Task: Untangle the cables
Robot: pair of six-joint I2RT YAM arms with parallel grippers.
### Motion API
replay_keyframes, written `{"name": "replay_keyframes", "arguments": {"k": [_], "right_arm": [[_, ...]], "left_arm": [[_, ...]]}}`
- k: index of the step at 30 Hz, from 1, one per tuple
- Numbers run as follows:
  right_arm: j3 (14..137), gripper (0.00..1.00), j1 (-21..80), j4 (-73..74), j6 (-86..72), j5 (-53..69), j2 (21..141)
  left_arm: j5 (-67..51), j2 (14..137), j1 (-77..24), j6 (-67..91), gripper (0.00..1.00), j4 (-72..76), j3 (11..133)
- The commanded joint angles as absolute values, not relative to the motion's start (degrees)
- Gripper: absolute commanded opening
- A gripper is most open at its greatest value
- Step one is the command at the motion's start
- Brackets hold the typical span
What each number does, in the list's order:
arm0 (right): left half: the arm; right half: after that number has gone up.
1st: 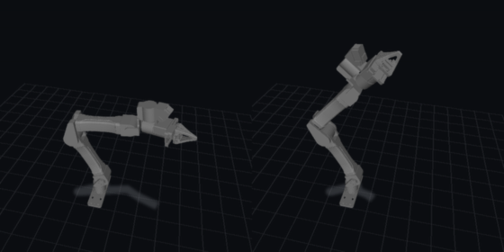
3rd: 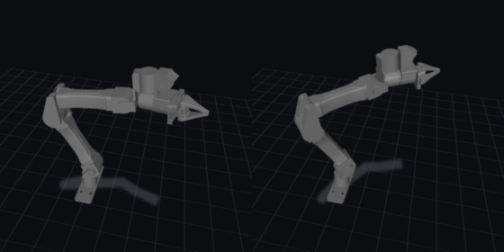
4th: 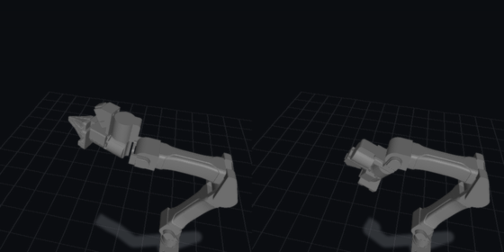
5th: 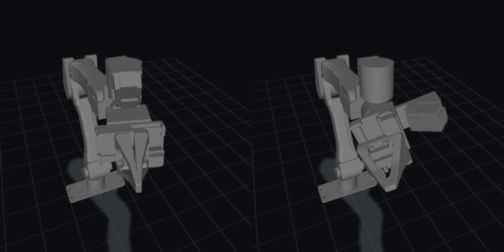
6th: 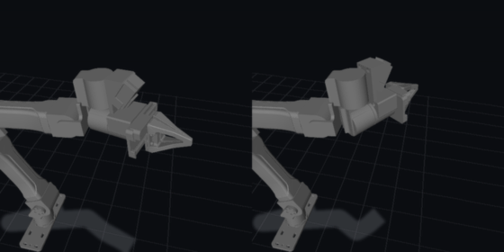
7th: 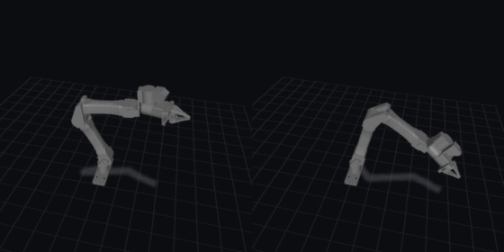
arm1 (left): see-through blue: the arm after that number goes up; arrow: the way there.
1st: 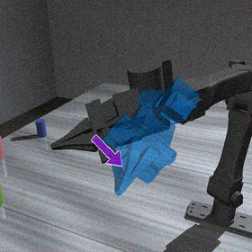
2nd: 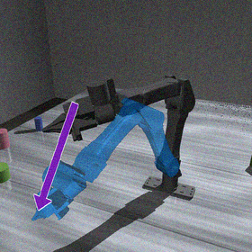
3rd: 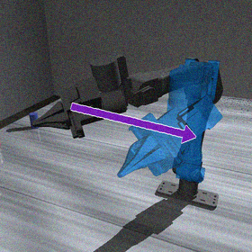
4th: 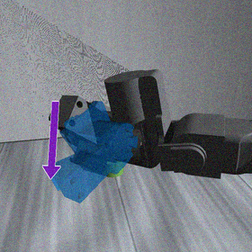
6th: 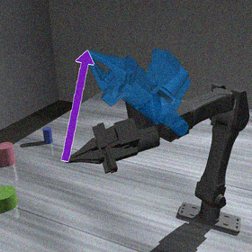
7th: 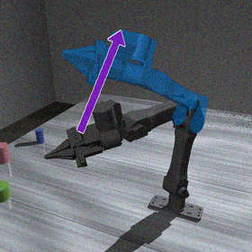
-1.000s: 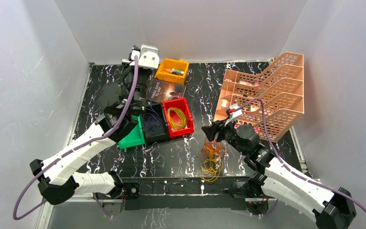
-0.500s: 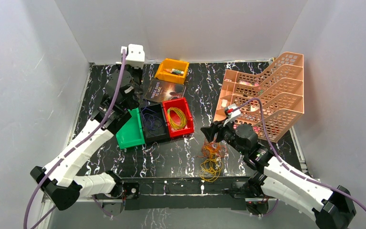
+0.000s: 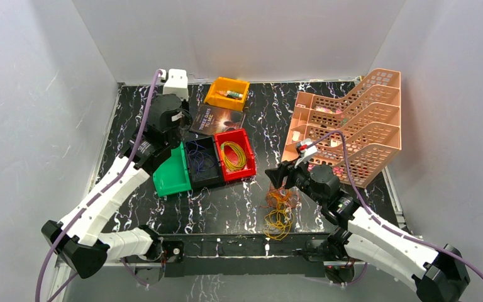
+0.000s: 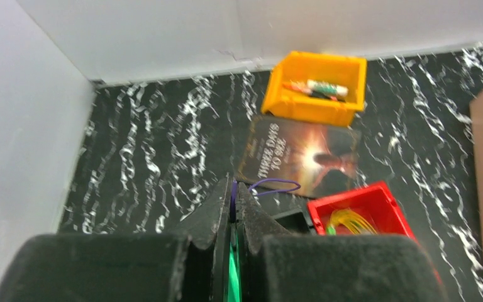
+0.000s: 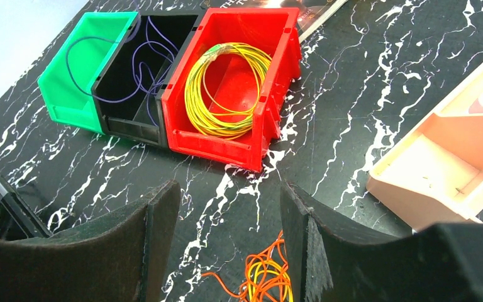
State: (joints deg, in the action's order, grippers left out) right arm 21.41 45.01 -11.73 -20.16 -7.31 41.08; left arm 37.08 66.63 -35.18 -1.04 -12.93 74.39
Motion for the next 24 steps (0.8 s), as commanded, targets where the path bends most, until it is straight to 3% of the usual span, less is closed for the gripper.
{"name": "replay_keyframes", "arguments": {"k": [1, 24], "right_arm": [[21.82, 0.68, 44.91, -14.93, -20.49, -6.78, 41.42], [21.79, 0.68, 44.89, -15.53, -21.25, -6.23, 43.16]], "left_arm": [[29.63, 65.20, -34.79, 8.73, 0.00, -20.33, 72.89], [26.10, 68.90, -34.81, 21.27, 0.00, -27.84, 60.94]]}}
